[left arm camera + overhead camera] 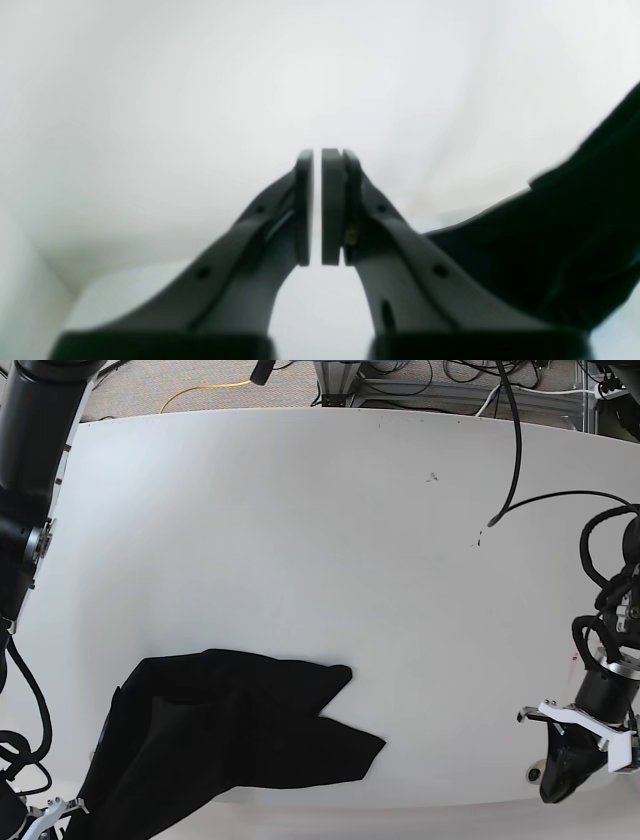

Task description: Fold the T-shirt properly

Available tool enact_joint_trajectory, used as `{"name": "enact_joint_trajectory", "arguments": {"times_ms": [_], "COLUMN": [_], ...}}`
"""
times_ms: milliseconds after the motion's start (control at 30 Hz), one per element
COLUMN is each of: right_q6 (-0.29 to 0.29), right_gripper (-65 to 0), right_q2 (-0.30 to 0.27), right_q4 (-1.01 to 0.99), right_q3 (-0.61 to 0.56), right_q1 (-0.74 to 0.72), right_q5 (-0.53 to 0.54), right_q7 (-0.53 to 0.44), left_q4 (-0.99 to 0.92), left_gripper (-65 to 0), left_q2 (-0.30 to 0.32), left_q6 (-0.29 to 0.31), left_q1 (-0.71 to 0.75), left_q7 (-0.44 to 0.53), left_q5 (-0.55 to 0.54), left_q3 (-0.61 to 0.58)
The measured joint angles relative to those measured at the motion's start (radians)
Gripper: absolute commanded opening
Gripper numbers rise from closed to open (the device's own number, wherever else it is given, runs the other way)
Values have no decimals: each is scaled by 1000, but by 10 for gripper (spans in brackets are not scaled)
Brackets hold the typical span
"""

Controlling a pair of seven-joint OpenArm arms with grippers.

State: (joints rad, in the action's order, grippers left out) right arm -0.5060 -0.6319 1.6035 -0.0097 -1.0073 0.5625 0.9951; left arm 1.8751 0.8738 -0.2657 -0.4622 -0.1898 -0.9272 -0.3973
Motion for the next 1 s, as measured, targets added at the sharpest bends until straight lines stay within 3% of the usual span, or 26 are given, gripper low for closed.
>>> {"name": "enact_joint_trajectory", "arguments": {"times_ms": [100,233,333,500,600,800,900,1000], "right_q6": [0,-8,-10,-6,-5,-64,-64,-70], "right_gripper": [-650,-650,-650,-650,-650,-650,-650,-650], "right_q2": [4,19,17,12,29,25,24,29], "right_q4": [12,64,86,103,112,150,149,147], "right_q3": [6,16,60,51,31,31,31,31], "right_q1": [47,108,140,146,145,157,166,170], "right_q5": [-4,22,24,10,18,21,10,10], "right_q7": [8,-22,-23,-7,-16,-21,-17,-14], "left_q4": [-4,-5,-6,-92,-207,-472,-609,-719], "left_gripper": [-379,-253,-250,-246,-243,-243,-242,-242], "left_q2": [-73,-173,-241,-365,-453,-634,-726,-796], "left_q6": [-2,0,-2,12,-23,-13,11,-4], "left_q1": [99,222,272,280,274,184,137,114], "left_q7": [-9,-29,-24,-21,-7,-7,-1,4], "left_q5": [-1,86,163,175,214,289,335,414], "left_q3": [-45,-145,-197,-263,-251,-244,-205,-163]}}
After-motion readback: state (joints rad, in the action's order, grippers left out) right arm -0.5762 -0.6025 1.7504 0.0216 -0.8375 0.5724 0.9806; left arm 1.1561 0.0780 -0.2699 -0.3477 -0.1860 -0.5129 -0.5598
